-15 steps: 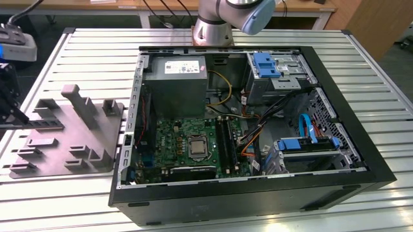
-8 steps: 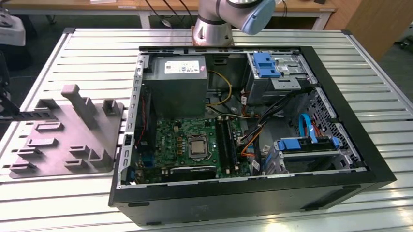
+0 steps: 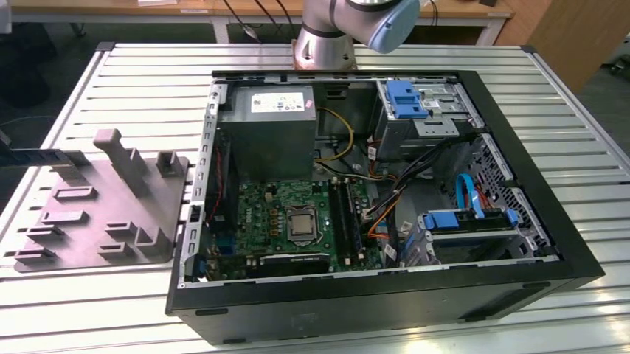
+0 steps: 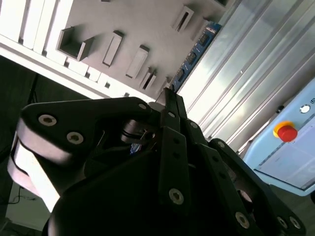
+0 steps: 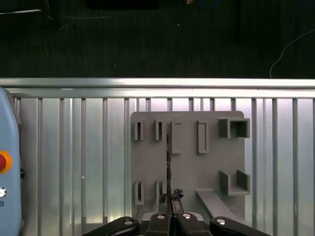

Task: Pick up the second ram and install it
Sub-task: 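Pick up the second ram and move it above second insertion slot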

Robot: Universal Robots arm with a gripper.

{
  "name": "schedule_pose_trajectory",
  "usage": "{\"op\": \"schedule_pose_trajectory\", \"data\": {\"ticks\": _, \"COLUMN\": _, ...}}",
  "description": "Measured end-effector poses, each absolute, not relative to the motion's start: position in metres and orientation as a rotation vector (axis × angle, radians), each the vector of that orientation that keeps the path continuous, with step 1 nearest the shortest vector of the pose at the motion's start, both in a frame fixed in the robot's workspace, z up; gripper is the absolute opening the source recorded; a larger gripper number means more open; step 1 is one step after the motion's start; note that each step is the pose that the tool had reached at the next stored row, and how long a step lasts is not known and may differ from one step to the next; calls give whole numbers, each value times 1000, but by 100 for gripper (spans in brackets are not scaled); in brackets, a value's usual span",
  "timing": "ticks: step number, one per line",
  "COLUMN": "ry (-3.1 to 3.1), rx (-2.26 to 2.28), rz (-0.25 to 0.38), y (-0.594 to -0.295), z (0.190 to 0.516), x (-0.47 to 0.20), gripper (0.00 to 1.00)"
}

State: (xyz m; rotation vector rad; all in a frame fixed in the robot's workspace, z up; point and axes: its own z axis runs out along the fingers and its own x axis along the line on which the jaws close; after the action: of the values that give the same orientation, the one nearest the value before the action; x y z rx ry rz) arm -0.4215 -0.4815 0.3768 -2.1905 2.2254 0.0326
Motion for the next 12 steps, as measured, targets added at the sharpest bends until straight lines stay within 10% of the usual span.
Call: {"op": "schedule_pose_trajectory", "data": {"ticks": 12, "ry": 2225, "rx": -2190, "rz": 33, "y": -482, "z": 400, "x": -421, "gripper": 11}}
